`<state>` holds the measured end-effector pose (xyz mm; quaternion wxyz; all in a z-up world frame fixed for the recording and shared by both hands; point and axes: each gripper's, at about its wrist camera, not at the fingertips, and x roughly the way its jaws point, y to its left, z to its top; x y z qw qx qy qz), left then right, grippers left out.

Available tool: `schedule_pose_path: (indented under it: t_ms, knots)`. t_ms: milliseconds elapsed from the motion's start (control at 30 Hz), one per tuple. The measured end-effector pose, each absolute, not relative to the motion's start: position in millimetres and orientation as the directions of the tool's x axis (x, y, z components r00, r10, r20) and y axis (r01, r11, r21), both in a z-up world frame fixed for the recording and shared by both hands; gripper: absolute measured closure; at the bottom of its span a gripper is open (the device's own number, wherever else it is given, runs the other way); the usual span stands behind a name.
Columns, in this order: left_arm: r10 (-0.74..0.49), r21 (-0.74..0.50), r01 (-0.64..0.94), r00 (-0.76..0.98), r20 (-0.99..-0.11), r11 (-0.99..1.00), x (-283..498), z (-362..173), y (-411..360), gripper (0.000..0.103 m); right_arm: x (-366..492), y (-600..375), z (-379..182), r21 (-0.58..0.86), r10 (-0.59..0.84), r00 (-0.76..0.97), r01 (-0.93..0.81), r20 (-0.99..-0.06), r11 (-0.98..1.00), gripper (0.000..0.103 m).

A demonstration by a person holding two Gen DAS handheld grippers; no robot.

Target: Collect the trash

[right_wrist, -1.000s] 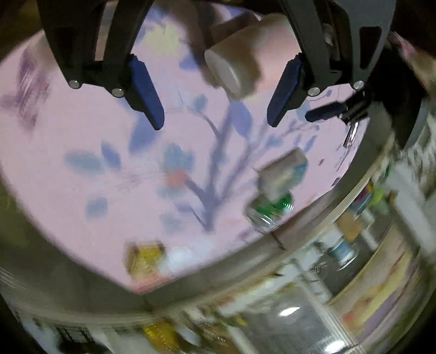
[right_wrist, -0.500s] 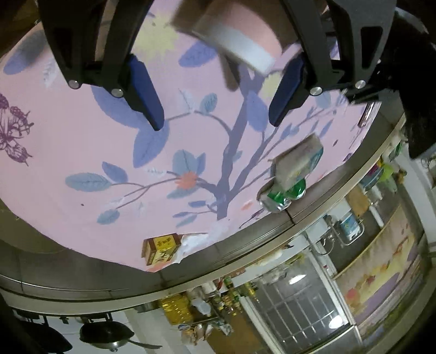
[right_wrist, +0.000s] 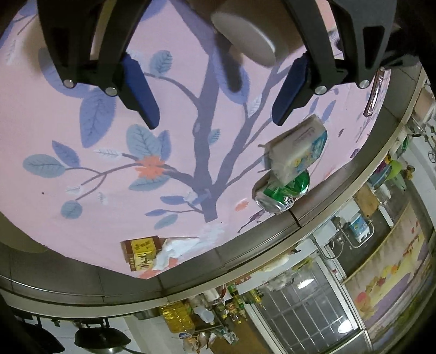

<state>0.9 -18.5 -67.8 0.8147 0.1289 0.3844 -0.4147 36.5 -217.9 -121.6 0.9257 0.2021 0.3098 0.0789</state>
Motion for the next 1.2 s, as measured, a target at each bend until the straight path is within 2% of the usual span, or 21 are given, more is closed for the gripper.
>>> schedule_pose_path:
  t_ms: [33, 67, 100, 133, 200, 233, 400, 700, 767, 867, 1000, 1100, 1200]
  knots:
    - [-0.575, -0.089, 0.790, 0.359, -0.735, 0.607, 1.3, -72.2, -26.3, 0.041, 36.3, -217.5, -121.7, 0.419, 0.270, 0.796, -0.022, -0.543, 0.908, 0.021]
    - [-0.571, -0.073, 0.798, 0.360, -0.738, 0.598, 1.9, -75.8, -30.6, 0.046, 35.9, -217.6, -121.5, 0.417, 0.269, 0.795, -0.023, -0.543, 0.908, 0.021]
    - [-0.567, -0.066, 0.804, 0.356, -0.743, 0.591, 4.2, -80.0, -34.5, 0.058, 35.6, -217.7, -121.6, 0.417, 0.270, 0.795, -0.024, -0.543, 0.909, 0.021]
    - [-0.565, -0.078, 0.806, 0.338, -0.752, 0.587, 11.0, -86.0, -39.9, 0.064, 35.1, -217.6, -121.5, 0.416, 0.272, 0.794, -0.026, -0.543, 0.909, 0.021]
    - [-0.564, -0.108, 0.792, 0.323, -0.760, 0.600, 22.9, -92.5, -42.6, 0.092, 34.8, -217.3, -121.0, 0.408, 0.275, 0.789, -0.033, -0.550, 0.912, 0.021]
    - [-0.559, -0.113, 0.782, 0.329, -0.761, 0.614, 27.2, -94.1, -42.3, 0.095, 35.1, -217.1, -120.3, 0.405, 0.276, 0.784, -0.034, -0.557, 0.914, 0.021]
    - [-0.585, -0.182, 0.701, 0.392, -0.710, 0.690, 37.2, -79.9, -6.4, 0.098, 38.8, -211.1, -104.9, 0.356, 0.286, 0.782, -0.088, -0.554, 0.930, 0.021]
    - [-0.506, -0.264, 0.462, 0.547, -0.667, 0.847, 49.1, -64.1, 89.6, 0.098, 96.9, -140.9, -74.0, 0.220, 0.489, 0.657, -0.452, -0.574, 0.864, 0.023]
    - [-0.488, -0.261, 0.435, 0.568, -0.663, 0.862, 52.1, -62.3, 98.1, 0.098, 118.5, -135.8, -75.9, 0.271, 0.521, 0.615, -0.456, -0.592, 0.848, 0.023]
    - [-0.448, -0.236, 0.401, 0.599, -0.663, 0.885, 64.1, -63.9, 98.6, 0.098, 137.9, -138.2, -86.3, 0.452, 0.638, 0.520, -0.450, -0.568, 0.770, 0.025]
    - [-0.417, -0.247, 0.346, 0.606, -0.677, 0.905, 77.7, -71.6, 109.3, 0.098, 108.7, -113.6, -82.2, 0.533, 0.784, 0.339, -0.589, -0.520, 0.608, 0.025]
    - [-0.407, -0.251, 0.328, 0.615, -0.676, 0.911, 76.2, -71.8, 122.0, 0.098, 85.8, -114.9, -67.4, 0.450, 0.763, 0.379, -0.638, -0.524, 0.625, 0.025]
    - [-0.395, -0.265, 0.294, 0.628, -0.671, 0.918, 74.7, -70.7, 136.3, 0.098, 86.3, -118.9, -62.0, 0.292, 0.640, 0.496, -0.608, -0.586, 0.739, 0.025]
